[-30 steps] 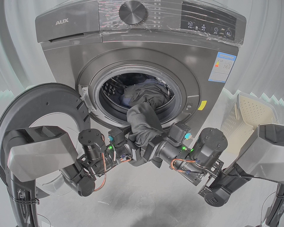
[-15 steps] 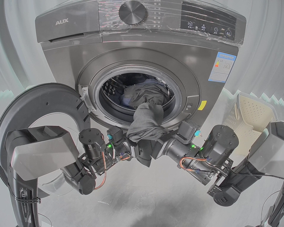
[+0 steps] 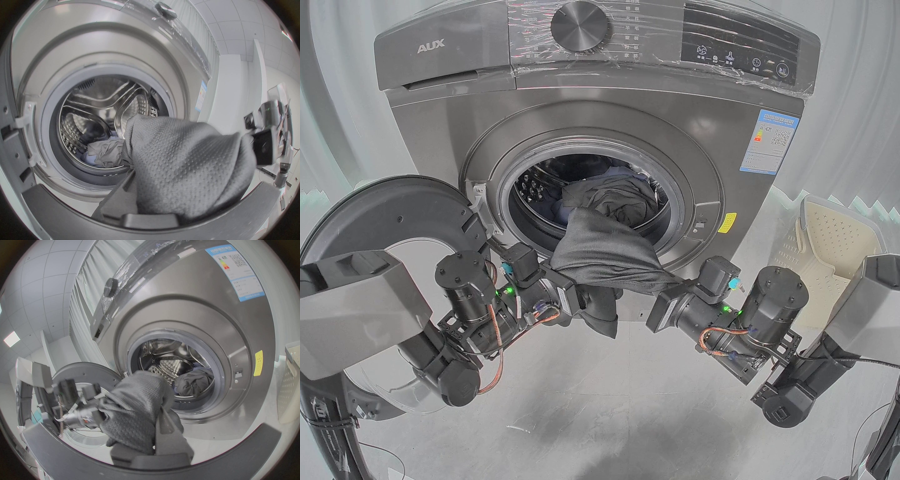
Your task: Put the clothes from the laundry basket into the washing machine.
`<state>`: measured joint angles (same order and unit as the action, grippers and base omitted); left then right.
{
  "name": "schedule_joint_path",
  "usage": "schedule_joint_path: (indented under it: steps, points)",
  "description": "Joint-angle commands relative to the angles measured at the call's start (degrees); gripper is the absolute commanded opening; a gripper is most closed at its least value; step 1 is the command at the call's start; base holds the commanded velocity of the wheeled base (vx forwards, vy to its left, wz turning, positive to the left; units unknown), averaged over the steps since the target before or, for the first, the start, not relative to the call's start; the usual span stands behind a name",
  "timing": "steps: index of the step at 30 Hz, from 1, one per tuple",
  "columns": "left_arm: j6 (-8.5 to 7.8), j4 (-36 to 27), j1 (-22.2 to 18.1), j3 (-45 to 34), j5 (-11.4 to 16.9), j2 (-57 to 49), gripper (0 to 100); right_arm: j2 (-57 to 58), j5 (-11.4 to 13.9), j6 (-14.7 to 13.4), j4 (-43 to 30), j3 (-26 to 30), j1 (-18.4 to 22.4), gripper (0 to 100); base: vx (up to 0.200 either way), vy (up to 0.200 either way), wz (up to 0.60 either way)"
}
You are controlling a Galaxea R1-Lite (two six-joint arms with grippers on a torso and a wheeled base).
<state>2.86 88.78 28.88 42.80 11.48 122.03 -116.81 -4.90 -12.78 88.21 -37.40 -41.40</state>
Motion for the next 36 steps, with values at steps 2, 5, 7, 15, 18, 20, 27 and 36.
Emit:
schedule_joint_path:
  steps: [2, 5, 7, 15, 18, 20, 27, 36]
  points:
    - [0.21, 0.2, 0.7, -5.8, 0.1, -8.1, 0, -4.0, -0.1, -0.1, 0.0, -0.8, 0.4, 0, 0.0, 0.0, 0.0]
    - [0.3, 0.2, 0.7, -7.8, 0.3, -10.1, 0, -3.5, 0.3, 0.0, 0.0, -0.1, -0.3, 100, 0.0, 0.0, 0.0]
    - [0.56, 0.2, 0.6, -8.4, 0.3, -11.5, 0, -2.5, 0.3, -0.1, 0.0, 0.3, -1.4, 100, 0.0, 0.0, 0.0]
    - [0.48, 0.2, 0.7, -13.5, -0.3, -16.0, 0, 6.5, 7.2, 3.8, -0.1, 12.4, -4.0, 100, 0.0, 0.0, 0.0]
    - [0.3, 0.2, 0.3, -15.3, -0.2, -16.3, 0, 9.5, 10.7, 5.5, -0.7, 17.2, -5.8, 100, 0.0, 0.0, 0.0]
    - [-0.14, 0.2, 0.1, -16.1, -0.3, -16.1, 0, 10.2, 11.2, 5.5, -0.6, 20.0, -7.0, 100, 0.0, 0.0, 0.0]
    - [-0.32, 0.2, -0.1, -17.5, -0.4, -15.9, 0, 9.8, 10.7, 5.7, -0.9, 23.3, -5.4, 100, 0.0, 0.0, 0.0]
    - [-1.81, 0.2, -0.9, -21.4, -0.4, -14.6, 0, 8.4, 11.1, 7.0, -0.8, 23.7, 1.9, 100, 0.0, 0.0, 0.0]
